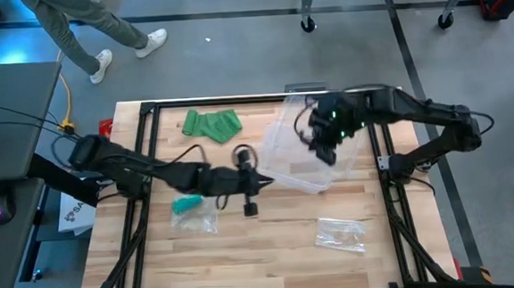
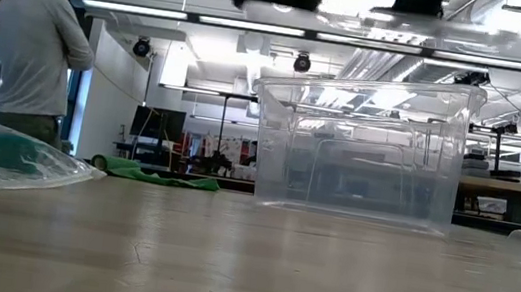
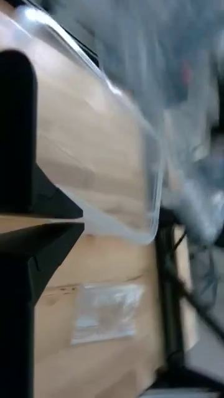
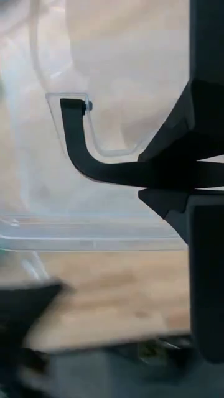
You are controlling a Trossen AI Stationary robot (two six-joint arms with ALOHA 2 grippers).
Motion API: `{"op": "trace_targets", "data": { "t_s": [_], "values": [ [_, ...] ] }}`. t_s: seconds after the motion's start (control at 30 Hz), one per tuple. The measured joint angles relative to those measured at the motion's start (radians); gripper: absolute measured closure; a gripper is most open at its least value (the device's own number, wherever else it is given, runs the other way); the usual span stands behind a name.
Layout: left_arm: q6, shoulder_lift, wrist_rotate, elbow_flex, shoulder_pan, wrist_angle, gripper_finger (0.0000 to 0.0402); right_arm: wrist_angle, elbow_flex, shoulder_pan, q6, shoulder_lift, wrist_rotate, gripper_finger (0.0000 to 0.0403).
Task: Roll bandage
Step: Open the transparent bin
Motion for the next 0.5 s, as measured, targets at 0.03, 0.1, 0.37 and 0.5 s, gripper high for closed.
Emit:
{"op": "trace_targets", "data": {
  "t_s": [0.03, 0.1, 0.37, 0.5],
  "values": [
    [0.036, 0.029, 0.042, 0.011, 0.023, 0.008, 0.0372, 0.000, 0.004, -0.036, -0.007, 0.000, 0.006, 0.0367],
    [0.075, 0.086, 0.120, 0.042, 0.066, 0.011, 0.0348, -0.009, 0.009, -0.108, -0.031, 0.000, 0.012, 0.0367],
    [0.094, 0.227, 0.191, 0.157, 0.202, -0.110, 0.0243, -0.026, 0.010, -0.386, -0.070, 0.010, 0.025, 0.0367],
    [0.125, 0.238, 0.260, 0.161, 0.220, -0.184, 0.0226, -0.030, 0.010, -0.494, -0.112, 0.014, 0.010, 0.0367]
  ]
}}
